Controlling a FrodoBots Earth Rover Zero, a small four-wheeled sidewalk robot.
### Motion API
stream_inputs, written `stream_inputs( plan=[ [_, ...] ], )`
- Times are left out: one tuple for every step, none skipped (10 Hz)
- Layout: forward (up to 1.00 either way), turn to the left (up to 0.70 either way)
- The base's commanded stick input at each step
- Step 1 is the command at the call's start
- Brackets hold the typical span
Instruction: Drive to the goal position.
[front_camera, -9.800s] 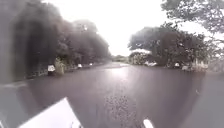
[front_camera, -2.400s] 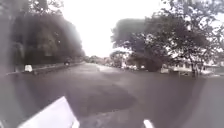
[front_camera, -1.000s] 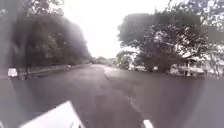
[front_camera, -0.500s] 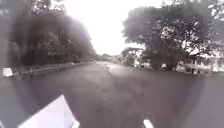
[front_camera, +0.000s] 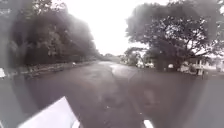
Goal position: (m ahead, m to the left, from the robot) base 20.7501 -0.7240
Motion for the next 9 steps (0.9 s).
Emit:
stream_inputs(
  plan=[
    [1.0, -0.06],
    [1.0, -0.04],
    [1.0, 0.0],
    [1.0, 0.0],
    [1.0, 0.0],
    [1.0, 0.0],
    [1.0, 0.0],
    [1.0, 0.0],
    [1.0, 0.0]
  ],
)
